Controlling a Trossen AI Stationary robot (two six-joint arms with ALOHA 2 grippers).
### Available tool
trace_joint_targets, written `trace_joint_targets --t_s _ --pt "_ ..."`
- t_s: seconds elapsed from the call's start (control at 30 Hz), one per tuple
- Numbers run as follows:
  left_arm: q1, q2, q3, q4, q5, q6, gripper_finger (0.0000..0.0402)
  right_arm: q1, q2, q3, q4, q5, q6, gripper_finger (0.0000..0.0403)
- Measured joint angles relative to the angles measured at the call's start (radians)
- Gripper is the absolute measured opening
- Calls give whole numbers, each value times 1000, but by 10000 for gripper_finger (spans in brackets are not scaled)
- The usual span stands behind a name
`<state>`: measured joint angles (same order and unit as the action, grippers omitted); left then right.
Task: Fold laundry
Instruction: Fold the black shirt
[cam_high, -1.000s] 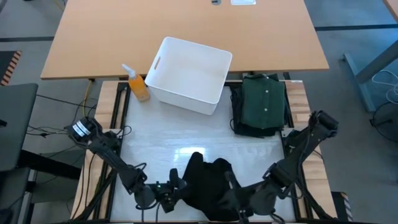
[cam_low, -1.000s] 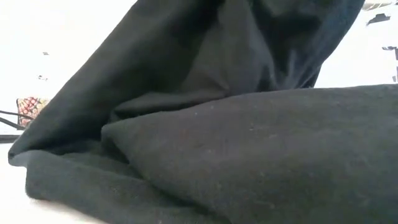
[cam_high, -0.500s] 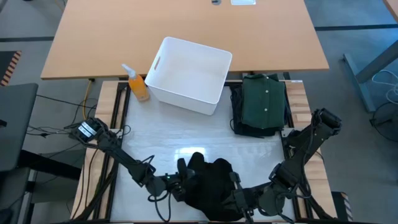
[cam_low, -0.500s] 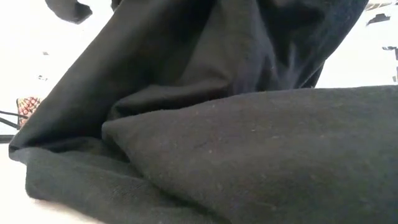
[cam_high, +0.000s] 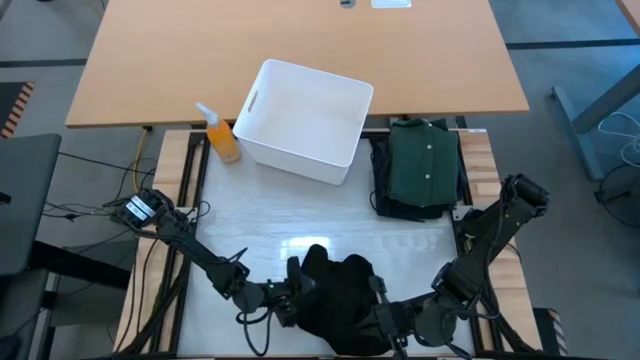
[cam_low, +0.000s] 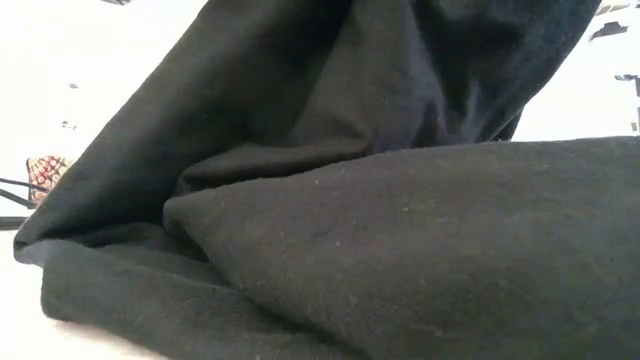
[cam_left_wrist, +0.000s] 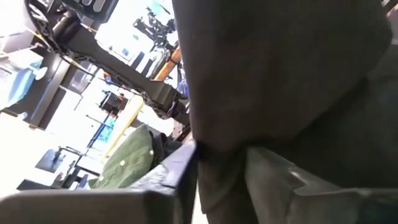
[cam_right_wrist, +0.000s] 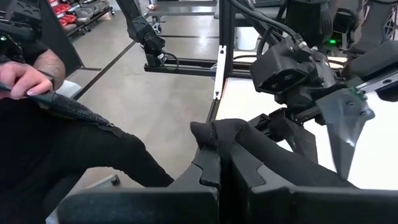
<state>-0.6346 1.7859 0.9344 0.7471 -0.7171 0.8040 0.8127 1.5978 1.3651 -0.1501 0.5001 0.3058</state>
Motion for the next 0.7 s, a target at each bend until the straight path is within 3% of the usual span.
trace_joint_targets --t_s 0.2,0.47,0.7 --pt "-2 0 0 3 6 -12 10 2 0 0 0 0 0 27" --pt "-32 -23 42 -60 -11 -35 1 1 -2 0 39 -6 9 42" --pt "-93 -169 258 -504 -108 -97 0 -32 -91 0 18 -7 18 105"
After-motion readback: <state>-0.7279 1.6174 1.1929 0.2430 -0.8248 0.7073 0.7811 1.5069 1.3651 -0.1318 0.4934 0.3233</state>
